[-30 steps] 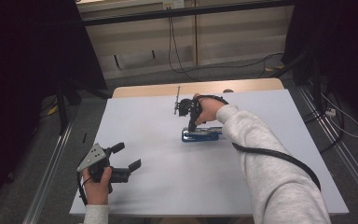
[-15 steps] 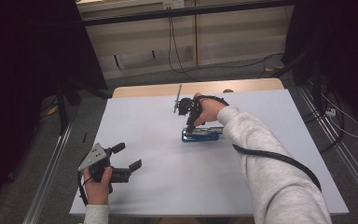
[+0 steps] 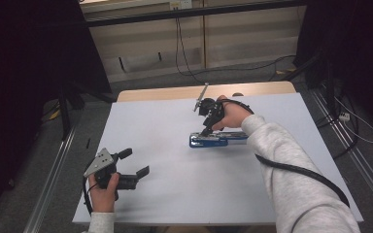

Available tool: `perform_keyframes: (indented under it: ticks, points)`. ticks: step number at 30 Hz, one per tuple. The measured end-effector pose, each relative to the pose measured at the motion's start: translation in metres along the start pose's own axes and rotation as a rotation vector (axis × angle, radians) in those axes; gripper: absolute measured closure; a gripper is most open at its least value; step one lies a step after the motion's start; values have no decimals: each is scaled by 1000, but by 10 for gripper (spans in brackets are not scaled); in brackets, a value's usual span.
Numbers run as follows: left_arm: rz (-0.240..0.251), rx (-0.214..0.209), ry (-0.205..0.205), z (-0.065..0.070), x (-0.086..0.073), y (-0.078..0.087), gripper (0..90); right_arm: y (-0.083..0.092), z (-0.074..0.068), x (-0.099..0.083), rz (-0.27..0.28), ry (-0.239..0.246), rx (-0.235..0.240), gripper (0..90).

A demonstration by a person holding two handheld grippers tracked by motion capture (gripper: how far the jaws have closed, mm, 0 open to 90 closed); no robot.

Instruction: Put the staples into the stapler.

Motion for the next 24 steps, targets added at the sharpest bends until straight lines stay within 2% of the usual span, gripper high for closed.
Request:
perform_keyframes:
  ticks: [1, 13, 14, 20, 24]
  points:
    - [-1, 0, 0, 0, 0, 0, 24, 3, 1, -3, 24, -14, -4, 426]
    - [1, -12, 9, 0, 1, -5, 24, 24, 1, -23, 104, -75, -34, 341]
    - [2, -12, 11, 0, 1, -6, 24, 27, 2, -25, 130, -90, -40, 323]
    - [0, -12, 18, -2, -1, -8, 24, 35, 1, -32, 173, -123, -63, 286]
    - [-25, -23, 15, -1, -3, -13, 24, 40, 0, -39, 190, -127, -74, 247]
Point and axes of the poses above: each handheld gripper's, and its own axes: y roughly backward along the jaws, x roughly out of its top, z roughly to its right, the point moved 5 cm from there along -y, roughly forward along the jaws, and after that the axes turned 14 degrees about z, right-handed, at the moved point
